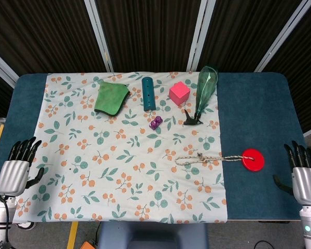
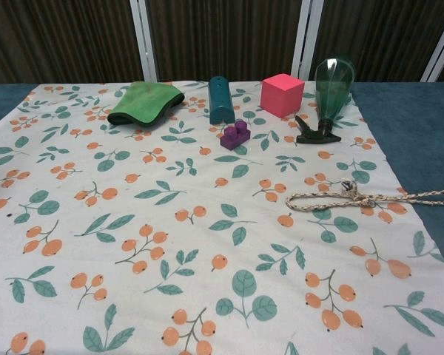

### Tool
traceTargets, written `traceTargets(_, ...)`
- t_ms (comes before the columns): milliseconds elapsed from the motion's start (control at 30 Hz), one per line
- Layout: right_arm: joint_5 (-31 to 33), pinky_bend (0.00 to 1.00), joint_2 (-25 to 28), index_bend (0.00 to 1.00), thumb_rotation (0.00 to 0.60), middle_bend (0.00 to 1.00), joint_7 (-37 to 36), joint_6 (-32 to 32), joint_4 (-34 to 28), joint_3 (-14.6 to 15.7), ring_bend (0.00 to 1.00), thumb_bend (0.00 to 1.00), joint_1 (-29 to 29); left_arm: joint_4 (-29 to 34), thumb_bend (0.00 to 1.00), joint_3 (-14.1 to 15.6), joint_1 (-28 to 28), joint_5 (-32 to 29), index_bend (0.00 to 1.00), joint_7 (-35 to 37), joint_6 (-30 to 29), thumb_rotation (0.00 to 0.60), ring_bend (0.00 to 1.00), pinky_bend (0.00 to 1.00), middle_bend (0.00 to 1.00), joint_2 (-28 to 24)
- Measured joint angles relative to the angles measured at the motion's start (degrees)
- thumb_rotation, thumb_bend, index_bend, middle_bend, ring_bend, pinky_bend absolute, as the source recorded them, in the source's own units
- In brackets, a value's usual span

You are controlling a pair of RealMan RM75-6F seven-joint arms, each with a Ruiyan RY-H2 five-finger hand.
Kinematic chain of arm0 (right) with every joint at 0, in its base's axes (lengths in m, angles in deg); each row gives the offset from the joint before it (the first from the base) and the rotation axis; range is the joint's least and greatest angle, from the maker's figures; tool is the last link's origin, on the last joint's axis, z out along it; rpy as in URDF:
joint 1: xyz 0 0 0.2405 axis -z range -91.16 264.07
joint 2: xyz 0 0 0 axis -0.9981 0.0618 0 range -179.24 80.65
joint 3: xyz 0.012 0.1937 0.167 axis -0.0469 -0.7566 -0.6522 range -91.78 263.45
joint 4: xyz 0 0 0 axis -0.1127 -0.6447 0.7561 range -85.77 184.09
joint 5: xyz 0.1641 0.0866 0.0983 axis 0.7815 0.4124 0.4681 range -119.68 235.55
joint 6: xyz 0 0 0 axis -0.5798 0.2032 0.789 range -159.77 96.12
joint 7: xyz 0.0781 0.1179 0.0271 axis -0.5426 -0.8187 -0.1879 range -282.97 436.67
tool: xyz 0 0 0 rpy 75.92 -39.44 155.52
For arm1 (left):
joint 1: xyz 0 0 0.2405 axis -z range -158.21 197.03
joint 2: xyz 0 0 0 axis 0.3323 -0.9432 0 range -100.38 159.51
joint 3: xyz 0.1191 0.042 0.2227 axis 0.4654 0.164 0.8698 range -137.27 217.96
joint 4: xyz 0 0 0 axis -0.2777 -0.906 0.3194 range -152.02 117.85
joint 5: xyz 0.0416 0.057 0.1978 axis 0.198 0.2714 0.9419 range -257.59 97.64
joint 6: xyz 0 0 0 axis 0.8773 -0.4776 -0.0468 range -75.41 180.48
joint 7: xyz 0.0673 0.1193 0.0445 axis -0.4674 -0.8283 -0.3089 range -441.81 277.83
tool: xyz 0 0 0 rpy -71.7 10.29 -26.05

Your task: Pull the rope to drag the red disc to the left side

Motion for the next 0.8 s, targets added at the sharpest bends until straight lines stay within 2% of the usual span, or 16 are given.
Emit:
traceTargets(267, -0.21, 0.00, 0.18, 0.00, 0.600, 0.00, 0.36, -0.03, -0.52, 0.00, 0.00, 0.37, -0.16, 0.21, 0.42, 0.39, 0.13, 0.90, 0.00, 0.45, 0.19, 0.600, 0.00, 0.01, 0.00, 0.17)
traceTargets(467, 0.54, 0.00, -0.08, 0.00, 0.600, 0.00, 0.54, -0.17, -0.62, -0.47, 0.00, 0.37, -0.36, 1.27, 0.42, 1.53, 3.00, 6.46, 0.00, 0.38, 2.70, 0.600, 0.00, 0.02, 0.00, 0.00)
traceTargets(633, 1.40, 0.00, -0.08, 0.00, 0.600, 0.00, 1.09, -0.74, -0.57, -0.92, 0.00, 0.37, -0.72, 2.75, 0.42, 1.53, 8.54, 9.60, 0.00, -1.79, 8.97, 0.600, 0.00, 0.03, 0.00, 1.01)
traceTargets(800, 2.04, 0.00, 0.34, 0.00, 0.600, 0.00, 1.01, -1.26, -0.63, -1.45, 0.00, 0.37, -1.15, 3.38, 0.42, -0.08, 15.39, 9.79, 0.00, -3.46, 16.97, 0.600, 0.00, 0.03, 0.00, 4.56)
